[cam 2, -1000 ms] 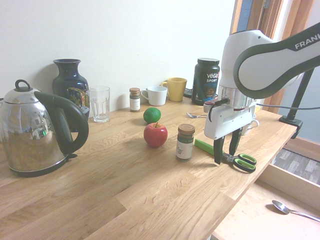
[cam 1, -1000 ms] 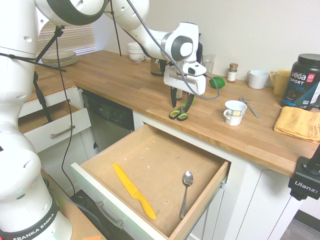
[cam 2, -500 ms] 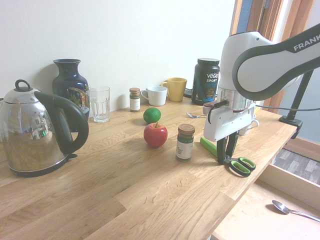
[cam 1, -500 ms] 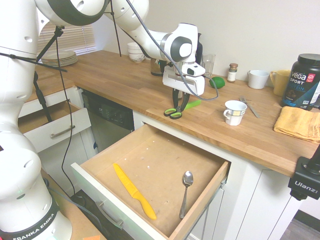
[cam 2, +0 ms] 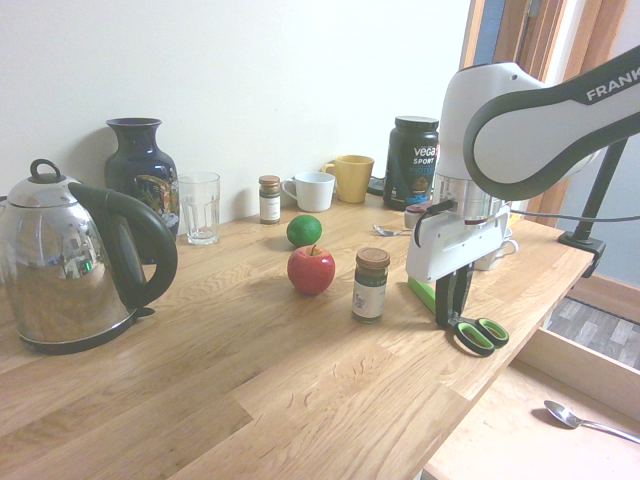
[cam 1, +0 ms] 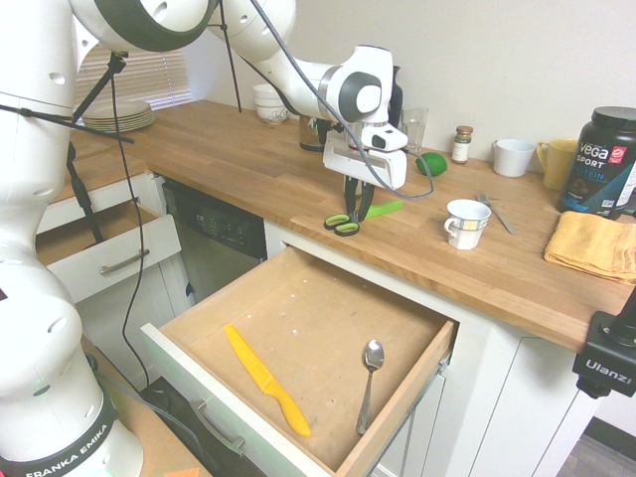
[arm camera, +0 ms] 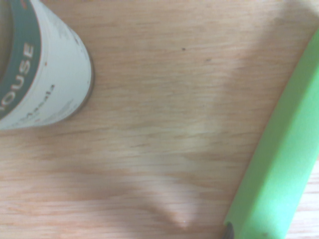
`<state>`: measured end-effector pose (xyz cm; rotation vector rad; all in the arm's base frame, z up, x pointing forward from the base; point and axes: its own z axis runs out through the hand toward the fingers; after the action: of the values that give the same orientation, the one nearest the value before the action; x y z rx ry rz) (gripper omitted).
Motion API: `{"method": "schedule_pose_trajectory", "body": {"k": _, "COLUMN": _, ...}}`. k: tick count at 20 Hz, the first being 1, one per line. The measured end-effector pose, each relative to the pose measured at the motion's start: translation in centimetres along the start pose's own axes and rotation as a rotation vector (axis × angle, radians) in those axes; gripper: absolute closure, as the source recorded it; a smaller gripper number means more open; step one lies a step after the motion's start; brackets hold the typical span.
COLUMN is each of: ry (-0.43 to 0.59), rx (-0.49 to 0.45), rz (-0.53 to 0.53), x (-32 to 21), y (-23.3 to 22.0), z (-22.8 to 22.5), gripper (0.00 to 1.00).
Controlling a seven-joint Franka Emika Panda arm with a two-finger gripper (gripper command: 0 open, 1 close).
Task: Put scissor in the drawer
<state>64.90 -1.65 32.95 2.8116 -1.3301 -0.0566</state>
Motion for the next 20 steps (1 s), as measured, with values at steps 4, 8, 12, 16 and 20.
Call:
{"method": "schedule_pose_trajectory", "body": {"k": 4, "ry": 0.012, "rx": 0.013, "rz": -0.003, "x": 0.3, "y": -0.6, "z": -1.0, "gripper": 1.00}}
{"method": "schedule_pose_trajectory", "body": {"k": 8, "ry": 0.031, "rx": 0.035, "rz": -0.011, "x": 0.3, "y": -1.5, "z": -2.7, "gripper": 1.00}}
{"method": "schedule_pose_trajectory", "body": {"k": 12, "ry": 0.048, "rx": 0.056, "rz": -0.011, "x": 0.6, "y": -2.2, "z": -4.6, "gripper": 1.00}}
{"method": "schedule_pose_trajectory", "body": {"k": 16, "ry": 0.061, "rx": 0.071, "rz": -0.013, "x": 0.7, "y": -2.8, "z": -6.1, "gripper": 1.00}}
{"method": "schedule_pose_trajectory", "body": {"k": 20, "ry": 0.070, "rx": 0.082, "rz": -0.013, "x": 0.5, "y": -2.9, "z": -6.9, "gripper": 1.00}}
